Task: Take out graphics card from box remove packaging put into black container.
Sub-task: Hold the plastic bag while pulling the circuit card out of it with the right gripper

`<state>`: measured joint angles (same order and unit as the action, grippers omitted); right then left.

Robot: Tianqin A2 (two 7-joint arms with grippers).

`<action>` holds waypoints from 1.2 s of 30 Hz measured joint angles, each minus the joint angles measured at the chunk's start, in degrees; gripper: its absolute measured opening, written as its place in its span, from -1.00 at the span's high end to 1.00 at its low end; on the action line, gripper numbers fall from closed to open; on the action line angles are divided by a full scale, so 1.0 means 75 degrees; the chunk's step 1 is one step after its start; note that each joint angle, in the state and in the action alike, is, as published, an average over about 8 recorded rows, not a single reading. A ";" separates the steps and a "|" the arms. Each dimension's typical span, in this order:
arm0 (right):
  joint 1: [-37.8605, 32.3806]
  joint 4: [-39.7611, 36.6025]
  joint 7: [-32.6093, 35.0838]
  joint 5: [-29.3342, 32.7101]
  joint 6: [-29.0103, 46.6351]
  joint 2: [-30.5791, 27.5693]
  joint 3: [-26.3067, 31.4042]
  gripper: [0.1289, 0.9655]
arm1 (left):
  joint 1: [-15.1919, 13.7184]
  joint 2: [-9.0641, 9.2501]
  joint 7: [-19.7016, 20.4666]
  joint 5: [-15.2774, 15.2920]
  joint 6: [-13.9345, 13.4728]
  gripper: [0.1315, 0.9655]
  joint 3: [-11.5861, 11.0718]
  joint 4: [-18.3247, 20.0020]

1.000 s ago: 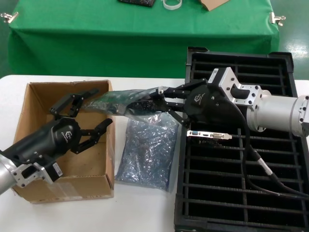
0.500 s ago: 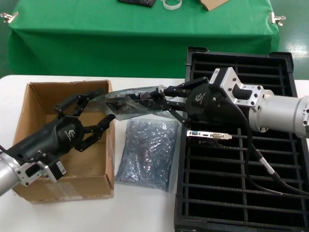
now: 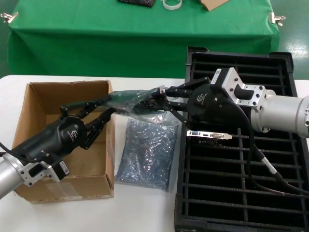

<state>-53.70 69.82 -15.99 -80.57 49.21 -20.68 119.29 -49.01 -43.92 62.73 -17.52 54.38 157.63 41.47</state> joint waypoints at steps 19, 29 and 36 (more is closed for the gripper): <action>-0.0025 -0.0092 0.0087 -0.0086 0.0031 -0.0026 -0.0054 0.82 | -0.0028 0.0082 0.0006 -0.0037 -0.0010 0.94 0.0000 -0.0148; 0.0072 0.0278 -0.0063 -0.0029 -0.0010 -0.0117 -0.0080 0.86 | -0.0054 0.0135 -0.0033 -0.0074 0.0007 0.98 -0.0001 -0.0232; 0.0157 0.1042 -0.0866 0.0586 0.0058 -0.0344 -0.0065 0.86 | -0.0093 0.0228 -0.0043 -0.0096 0.0069 0.98 -0.0002 -0.0439</action>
<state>-52.52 77.64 -22.48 -76.17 49.64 -23.26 118.80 -49.71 -42.21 62.41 -18.24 54.89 157.62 38.18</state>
